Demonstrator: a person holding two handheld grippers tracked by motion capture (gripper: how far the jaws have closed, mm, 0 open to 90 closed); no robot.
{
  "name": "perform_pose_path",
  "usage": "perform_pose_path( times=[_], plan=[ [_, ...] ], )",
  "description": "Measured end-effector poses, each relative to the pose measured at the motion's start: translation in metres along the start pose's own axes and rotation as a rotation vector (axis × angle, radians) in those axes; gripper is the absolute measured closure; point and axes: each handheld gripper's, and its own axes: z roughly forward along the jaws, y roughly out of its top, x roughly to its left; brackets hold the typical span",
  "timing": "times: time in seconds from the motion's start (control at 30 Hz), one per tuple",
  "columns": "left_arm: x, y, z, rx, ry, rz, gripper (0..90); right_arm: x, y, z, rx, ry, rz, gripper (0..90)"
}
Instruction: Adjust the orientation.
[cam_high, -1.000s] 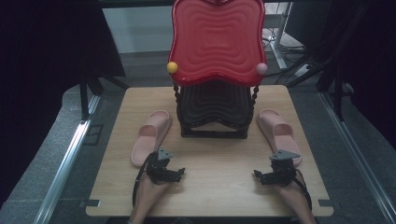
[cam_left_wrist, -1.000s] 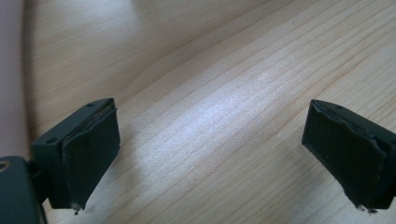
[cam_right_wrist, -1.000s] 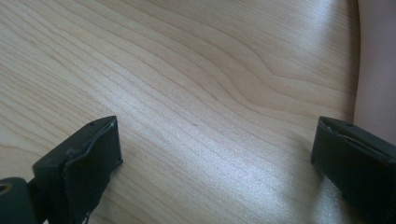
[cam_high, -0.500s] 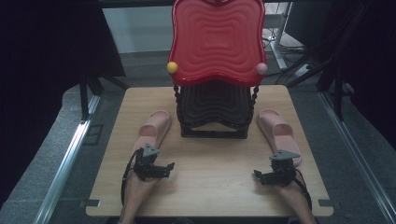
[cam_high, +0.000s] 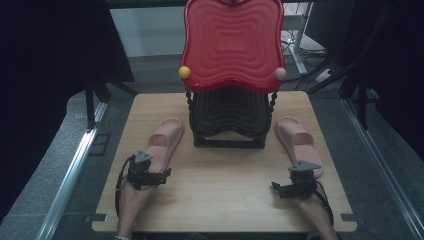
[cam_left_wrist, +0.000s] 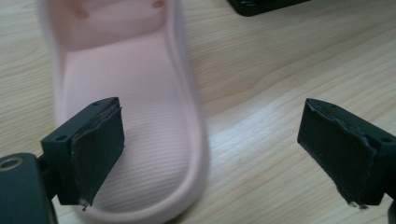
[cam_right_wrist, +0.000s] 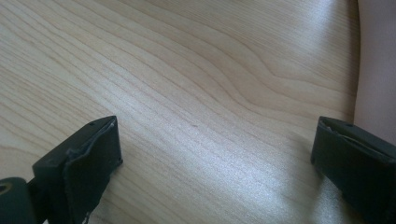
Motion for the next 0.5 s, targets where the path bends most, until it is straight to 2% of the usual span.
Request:
perform_pose_path(
  times=[0.2,0.43,0.5],
  plan=[
    [0.013,-0.002,0.000,-0.003,0.004,-0.039,8.9,0.000,0.000,0.000,0.000,0.000,0.000,1.5],
    [0.025,0.001,-0.001,-0.037,-0.011,-0.056,12.6,0.000,0.000,0.000,0.001,0.000,0.001,1.5],
    [0.031,0.003,-0.001,-0.044,-0.003,-0.060,14.6,0.000,0.000,0.000,0.001,0.000,0.001,1.6]
  ],
)
